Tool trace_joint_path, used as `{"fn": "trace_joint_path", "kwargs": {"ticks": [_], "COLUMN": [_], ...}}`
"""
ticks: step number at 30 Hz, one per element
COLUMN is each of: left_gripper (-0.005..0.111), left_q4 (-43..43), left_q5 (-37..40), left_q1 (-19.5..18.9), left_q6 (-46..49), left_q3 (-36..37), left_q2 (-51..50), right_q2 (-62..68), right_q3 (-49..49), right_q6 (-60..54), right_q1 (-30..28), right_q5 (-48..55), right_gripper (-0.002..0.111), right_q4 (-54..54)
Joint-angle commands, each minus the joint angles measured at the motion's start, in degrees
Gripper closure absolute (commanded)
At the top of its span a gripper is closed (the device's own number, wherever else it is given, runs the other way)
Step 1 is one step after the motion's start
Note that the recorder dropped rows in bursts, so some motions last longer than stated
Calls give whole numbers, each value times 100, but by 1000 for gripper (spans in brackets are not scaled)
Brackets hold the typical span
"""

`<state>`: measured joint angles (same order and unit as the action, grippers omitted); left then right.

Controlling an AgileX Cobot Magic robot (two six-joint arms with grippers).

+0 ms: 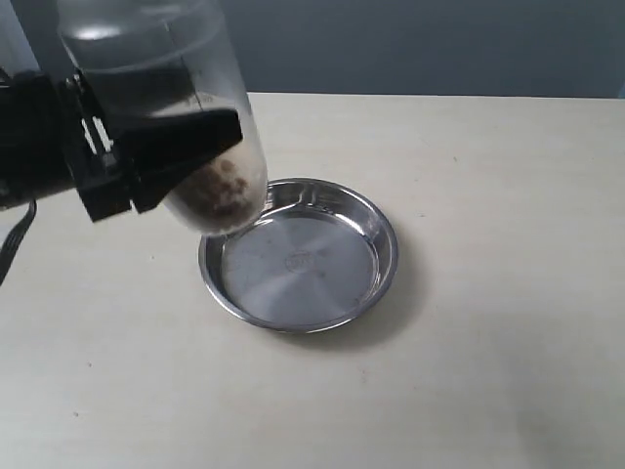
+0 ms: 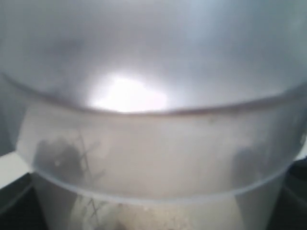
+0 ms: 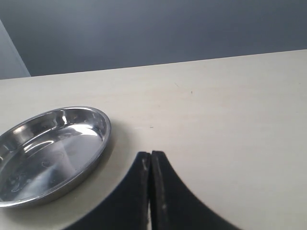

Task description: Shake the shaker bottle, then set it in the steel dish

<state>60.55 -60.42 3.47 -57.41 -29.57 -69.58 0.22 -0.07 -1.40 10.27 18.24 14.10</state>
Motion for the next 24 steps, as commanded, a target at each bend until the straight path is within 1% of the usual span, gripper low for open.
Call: {"fn": "trace_joint_path", "kwargs": {"ticks": [1,2,4,5,7,10,11,12,13,14,15,16,18,19,20,21,22,24], "left_gripper": [106,106,106,106,106,106,106,106,106,106,106,106,106,106,106,106,106,106], "left_q4": [465,931,1795,1974,1802,942,667,513,513,635,817,1226,2013,2402,2597,2623,2457,2033], "left_q5": [1015,1634,2300,2283,1846,859,560,418,381,559,838,1357,2232,2305,2200,1920,1537,1065], "left_q1": [129,252,483,578,646,646,646,646,646,646,673,746,883,935,946,956,956,956], "left_q6": [-368,-836,-1539,-1576,-1362,-572,-446,-383,-305,-293,-355,-499,-1251,-1674,-1761,-1702,-1571,-1160], "left_q3": [-308,-284,-265,-285,-428,-805,-959,-1074,-1218,-1276,-1278,-1245,-1131,-1088,-1088,-1101,-1176,-1365], "left_q2": [12,-56,-240,-319,-334,-183,-110,-38,7,10,10,-59,-249,-414,-496,-522,-507,-363], "right_q2": [-22,-22,-22,-22,-22,-22,-22,-22,-22,-22,-22,-22,-22,-22,-22,-22,-22,-22], "right_q3": [7,7,7,7,7,7,7,7,7,7,7,7,7,7,7,7,7,7], "right_q6": [-9,-9,-9,-9,-9,-9,-9,-9,-9,-9,-9,-9,-9,-9,-9,-9,-9,-9], "right_q1": [6,6,6,6,6,6,6,6,6,6,6,6,6,6,6,6,6,6], "right_q5": [-57,-57,-57,-57,-57,-57,-57,-57,-57,-57,-57,-57,-57,-57,-57,-57,-57,-57], "right_gripper": [109,109,109,109,109,109,109,109,109,109,109,109,109,109,109,109,109,109], "right_q4": [-4,-4,-4,-4,-4,-4,-4,-4,-4,-4,-4,-4,-4,-4,-4,-4,-4,-4]}}
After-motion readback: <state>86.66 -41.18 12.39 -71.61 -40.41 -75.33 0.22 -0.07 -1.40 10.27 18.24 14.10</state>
